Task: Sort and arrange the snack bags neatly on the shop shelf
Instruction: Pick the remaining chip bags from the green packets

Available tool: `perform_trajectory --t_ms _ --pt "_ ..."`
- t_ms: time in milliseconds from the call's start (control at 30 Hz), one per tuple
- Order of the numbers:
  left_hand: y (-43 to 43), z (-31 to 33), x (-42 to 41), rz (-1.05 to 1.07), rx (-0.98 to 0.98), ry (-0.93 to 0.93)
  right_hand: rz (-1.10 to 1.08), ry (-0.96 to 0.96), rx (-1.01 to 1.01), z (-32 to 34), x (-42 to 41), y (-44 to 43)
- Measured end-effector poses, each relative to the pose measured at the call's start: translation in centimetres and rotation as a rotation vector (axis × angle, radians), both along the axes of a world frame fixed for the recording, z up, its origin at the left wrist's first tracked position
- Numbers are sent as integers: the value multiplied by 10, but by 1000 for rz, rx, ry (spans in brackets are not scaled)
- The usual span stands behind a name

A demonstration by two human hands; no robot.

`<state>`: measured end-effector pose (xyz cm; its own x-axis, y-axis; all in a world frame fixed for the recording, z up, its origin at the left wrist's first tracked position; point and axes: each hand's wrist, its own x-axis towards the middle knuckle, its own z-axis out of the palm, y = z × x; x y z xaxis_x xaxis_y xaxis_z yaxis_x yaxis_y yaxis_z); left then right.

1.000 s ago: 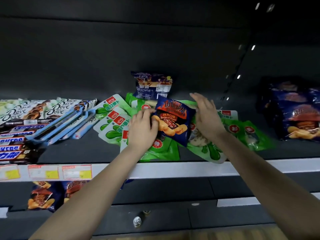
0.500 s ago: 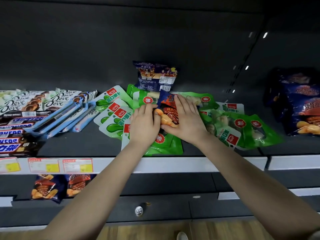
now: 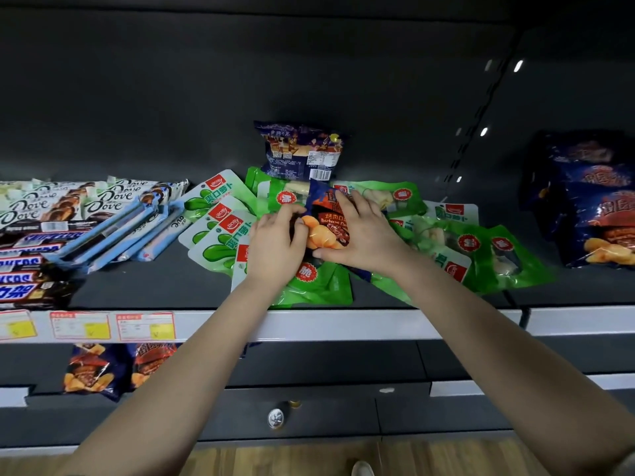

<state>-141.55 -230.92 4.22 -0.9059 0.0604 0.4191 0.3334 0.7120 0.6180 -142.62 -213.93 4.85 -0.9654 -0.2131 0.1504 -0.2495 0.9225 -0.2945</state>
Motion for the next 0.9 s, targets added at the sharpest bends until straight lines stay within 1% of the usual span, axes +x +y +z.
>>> perform_trajectory --t_ms 100,233,333,400,533,633,733,833,900 --pt "4 7 2 -16 -9 27 44 -62 -15 10 -2 12" --pt "17 19 2 -34 42 66 44 -46 -62 17 3 24" --pt "33 32 2 -56 84 75 23 -6 -106 22 6 34" --pt "44 39 1 -90 123 118 12 32 -146 27 9 44" --pt "72 48 -1 -149 198 203 -4 181 -193 40 17 69" --pt "98 50 -6 -212 236 220 -44 313 -151 45 23 94" --pt "127 49 -9 -253 245 213 -107 386 -51 47 29 126" --pt "159 44 -14 -294 197 158 -198 405 37 45 38 161" --pt "180 41 -19 -313 111 85 -256 416 63 44 46 183"
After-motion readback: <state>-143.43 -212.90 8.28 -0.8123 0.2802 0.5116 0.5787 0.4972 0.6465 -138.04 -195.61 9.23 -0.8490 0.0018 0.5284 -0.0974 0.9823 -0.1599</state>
